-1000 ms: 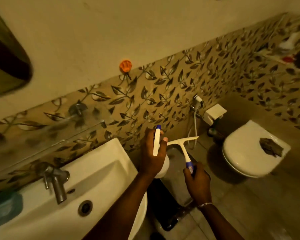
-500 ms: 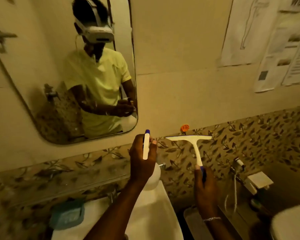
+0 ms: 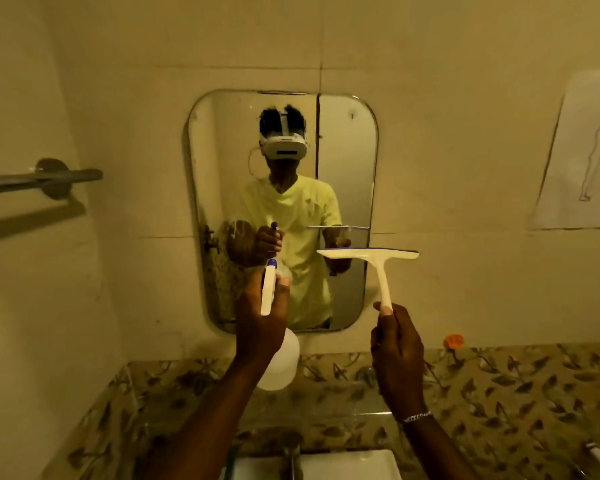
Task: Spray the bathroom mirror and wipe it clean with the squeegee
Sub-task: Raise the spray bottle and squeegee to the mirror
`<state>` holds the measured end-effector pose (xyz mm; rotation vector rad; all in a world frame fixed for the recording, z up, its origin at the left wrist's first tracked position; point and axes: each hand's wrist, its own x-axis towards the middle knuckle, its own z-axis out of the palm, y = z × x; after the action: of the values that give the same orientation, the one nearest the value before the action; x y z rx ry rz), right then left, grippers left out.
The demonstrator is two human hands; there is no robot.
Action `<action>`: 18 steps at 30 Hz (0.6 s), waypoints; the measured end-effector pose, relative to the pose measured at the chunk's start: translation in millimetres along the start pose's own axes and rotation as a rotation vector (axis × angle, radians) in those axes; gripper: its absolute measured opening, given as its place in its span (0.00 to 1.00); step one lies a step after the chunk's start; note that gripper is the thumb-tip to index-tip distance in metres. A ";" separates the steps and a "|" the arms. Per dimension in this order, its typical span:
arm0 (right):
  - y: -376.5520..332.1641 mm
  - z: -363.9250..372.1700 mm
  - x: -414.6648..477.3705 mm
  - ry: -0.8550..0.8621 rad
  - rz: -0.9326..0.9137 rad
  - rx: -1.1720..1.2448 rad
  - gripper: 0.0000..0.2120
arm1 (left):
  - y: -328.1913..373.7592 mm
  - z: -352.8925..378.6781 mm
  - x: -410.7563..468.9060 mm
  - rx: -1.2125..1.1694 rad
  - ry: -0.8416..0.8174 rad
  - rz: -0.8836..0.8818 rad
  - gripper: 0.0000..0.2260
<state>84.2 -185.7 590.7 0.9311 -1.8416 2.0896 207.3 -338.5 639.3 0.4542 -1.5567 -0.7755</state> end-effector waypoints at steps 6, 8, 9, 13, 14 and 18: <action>-36.9 49.6 13.7 -0.046 0.006 0.109 0.19 | 5.9 -27.9 37.9 0.103 0.104 0.026 0.12; -44.3 60.8 15.6 -0.068 -0.007 0.131 0.17 | 10.7 -31.9 48.6 0.125 0.119 0.045 0.12; -47.9 65.9 16.6 -0.081 -0.017 0.140 0.16 | 14.1 -33.1 54.5 0.130 0.123 0.049 0.13; -61.0 79.9 23.3 -0.103 -0.041 0.151 0.14 | 32.5 -31.7 79.0 0.111 0.136 0.082 0.15; -64.4 82.9 26.4 -0.104 -0.040 0.151 0.14 | 37.7 -30.4 85.8 0.107 0.145 0.102 0.13; -76.3 90.6 37.8 -0.077 -0.057 0.154 0.14 | 52.8 -26.6 106.4 0.093 0.163 0.126 0.10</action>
<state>124.7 -265.6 676.9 1.1020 -1.6865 2.2143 225.8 -380.7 751.9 0.4705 -1.4580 -0.5575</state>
